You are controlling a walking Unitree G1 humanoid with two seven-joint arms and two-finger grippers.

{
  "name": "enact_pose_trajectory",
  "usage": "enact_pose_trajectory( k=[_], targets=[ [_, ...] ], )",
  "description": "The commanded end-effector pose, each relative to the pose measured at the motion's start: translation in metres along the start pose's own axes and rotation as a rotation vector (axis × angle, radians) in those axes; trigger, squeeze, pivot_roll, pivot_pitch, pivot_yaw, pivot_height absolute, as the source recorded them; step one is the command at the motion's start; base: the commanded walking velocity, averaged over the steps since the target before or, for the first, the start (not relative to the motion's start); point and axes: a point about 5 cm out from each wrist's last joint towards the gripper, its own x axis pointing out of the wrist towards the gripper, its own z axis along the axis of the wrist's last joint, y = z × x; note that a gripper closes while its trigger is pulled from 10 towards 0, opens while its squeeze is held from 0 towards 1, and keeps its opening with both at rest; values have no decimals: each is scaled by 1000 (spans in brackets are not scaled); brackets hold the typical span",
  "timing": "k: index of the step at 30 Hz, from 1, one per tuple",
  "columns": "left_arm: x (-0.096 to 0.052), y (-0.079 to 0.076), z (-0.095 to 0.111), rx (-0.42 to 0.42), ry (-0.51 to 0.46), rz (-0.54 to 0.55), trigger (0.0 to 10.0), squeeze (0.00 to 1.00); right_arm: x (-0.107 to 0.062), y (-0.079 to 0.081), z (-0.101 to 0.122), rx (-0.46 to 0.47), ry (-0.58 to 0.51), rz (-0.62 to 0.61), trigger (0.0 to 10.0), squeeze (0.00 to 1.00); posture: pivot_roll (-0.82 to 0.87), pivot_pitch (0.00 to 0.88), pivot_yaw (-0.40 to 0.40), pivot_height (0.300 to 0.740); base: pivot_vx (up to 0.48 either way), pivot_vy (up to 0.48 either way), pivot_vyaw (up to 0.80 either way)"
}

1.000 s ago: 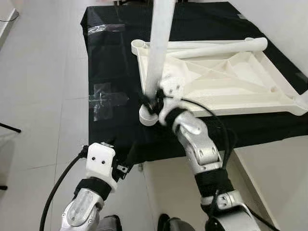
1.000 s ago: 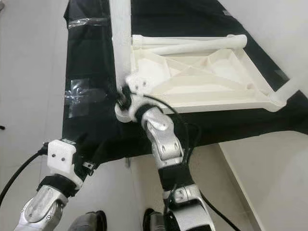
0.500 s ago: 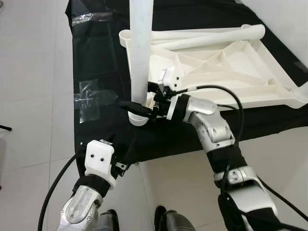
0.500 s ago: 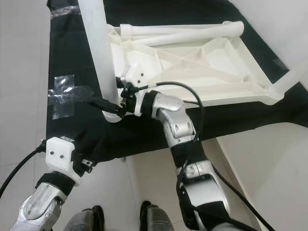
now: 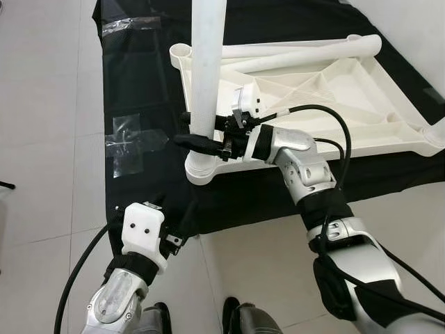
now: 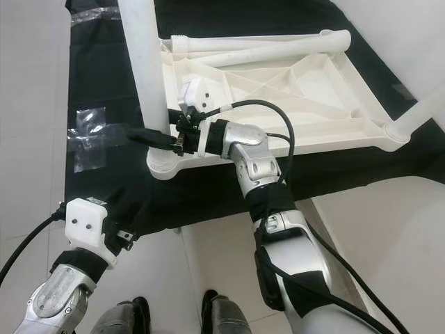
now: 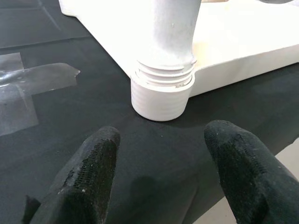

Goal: Building children table

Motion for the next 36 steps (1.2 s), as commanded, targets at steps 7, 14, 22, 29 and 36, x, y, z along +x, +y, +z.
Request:
enact_pose_trajectory(
  k=[7,14,22,29,36],
  targets=[
    [-3,1,-5,2,34,-5,10000,0,-23,23,-60,57,181,-819,0,0,112,282,-97,740,0,0,0],
    [-2,1,-4,2,32,-9,10000,0,-9,47,-68,195,104,-790,0,0,109,280,-90,740,0,0,0],
    [-4,3,-4,11,36,-2,10000,0,9,39,-54,115,78,-591,10000,753,121,285,-93,740,0,0,0],
    [-4,2,-4,7,38,-6,10000,0,14,30,-22,65,23,-279,10000,12,127,285,-92,740,0,0,0],
    [-3,0,-4,6,41,-19,10000,0,14,22,-7,-65,64,13,10000,0,147,282,-93,740,0,0,0]
  ],
)
